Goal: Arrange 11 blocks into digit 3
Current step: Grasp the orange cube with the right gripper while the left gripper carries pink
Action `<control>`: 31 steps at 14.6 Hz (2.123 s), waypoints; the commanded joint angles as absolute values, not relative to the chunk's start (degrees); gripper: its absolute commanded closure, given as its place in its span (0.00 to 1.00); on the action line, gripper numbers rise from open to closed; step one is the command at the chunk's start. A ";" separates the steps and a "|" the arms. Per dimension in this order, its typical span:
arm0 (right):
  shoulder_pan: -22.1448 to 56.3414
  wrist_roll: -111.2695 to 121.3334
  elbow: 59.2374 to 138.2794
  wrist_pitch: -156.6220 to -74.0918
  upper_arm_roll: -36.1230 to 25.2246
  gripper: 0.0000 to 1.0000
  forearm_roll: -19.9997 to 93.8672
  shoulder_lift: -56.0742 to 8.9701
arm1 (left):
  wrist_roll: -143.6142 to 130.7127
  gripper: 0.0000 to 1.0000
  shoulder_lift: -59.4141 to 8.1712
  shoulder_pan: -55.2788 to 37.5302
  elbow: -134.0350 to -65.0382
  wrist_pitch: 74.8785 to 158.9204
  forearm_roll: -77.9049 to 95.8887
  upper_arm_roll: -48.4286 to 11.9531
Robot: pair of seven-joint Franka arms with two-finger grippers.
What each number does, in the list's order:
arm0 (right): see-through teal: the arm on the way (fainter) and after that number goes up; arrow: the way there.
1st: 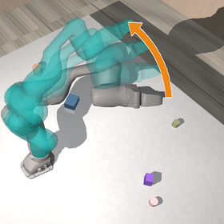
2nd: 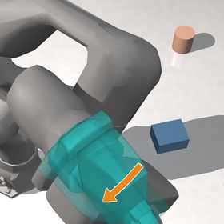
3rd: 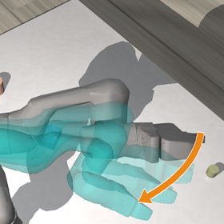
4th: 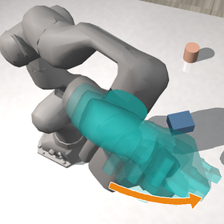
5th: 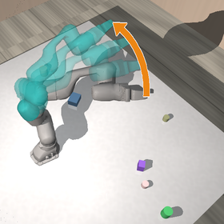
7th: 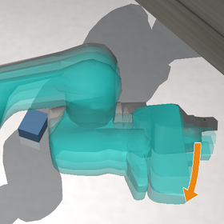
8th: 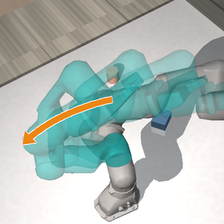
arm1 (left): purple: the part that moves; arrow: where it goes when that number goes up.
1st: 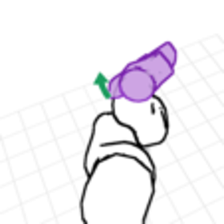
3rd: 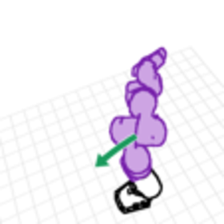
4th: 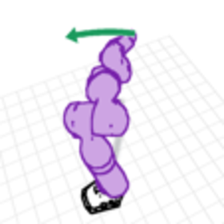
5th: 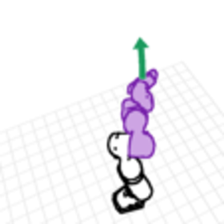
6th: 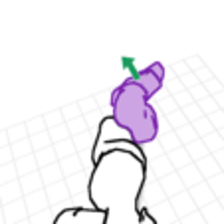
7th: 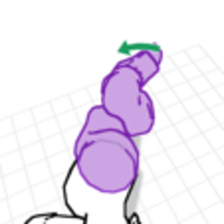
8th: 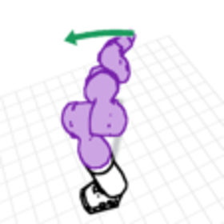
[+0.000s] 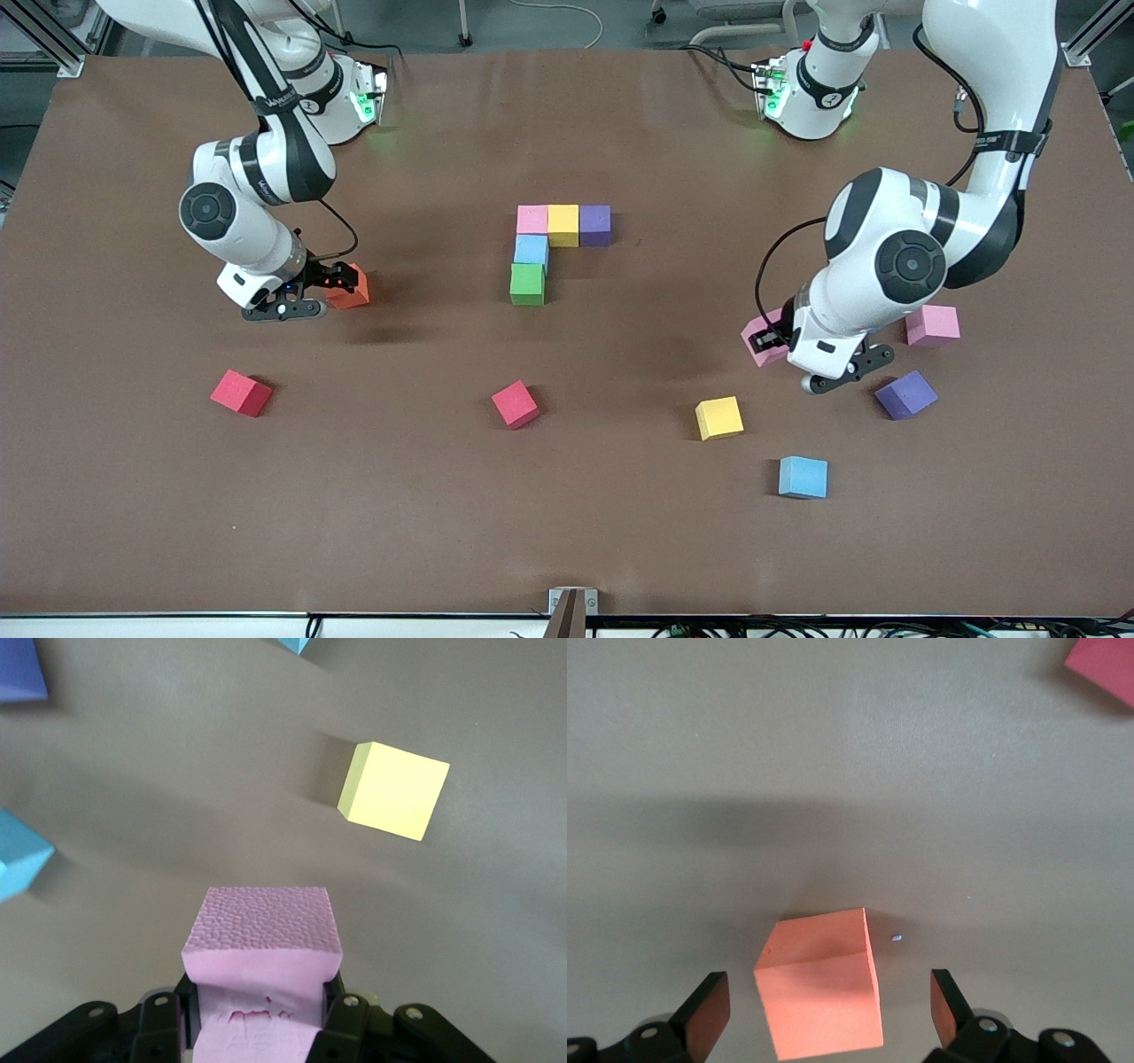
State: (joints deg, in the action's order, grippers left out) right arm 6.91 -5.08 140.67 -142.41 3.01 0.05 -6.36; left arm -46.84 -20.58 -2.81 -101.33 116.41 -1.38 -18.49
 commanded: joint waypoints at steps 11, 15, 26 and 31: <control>7.20 -4.13 149.06 -153.90 4.22 0.10 0.97 -6.68 | -75.74 0.75 -21.18 -5.09 -100.37 116.28 -0.53 -24.52; 7.82 -4.13 148.89 -153.81 4.31 0.50 0.97 -6.68 | -83.39 0.75 -22.32 -7.03 -100.37 118.21 -0.62 -24.52; 16.42 -17.02 130.90 -139.05 4.48 1.00 1.05 -10.36 | -106.68 0.75 -24.52 -10.28 -101.78 125.42 -0.35 -24.61; 26.09 -32.67 111.75 -130.80 4.39 1.00 1.05 -20.37 | -109.77 0.75 -24.52 -9.32 -101.25 125.42 -0.35 -24.61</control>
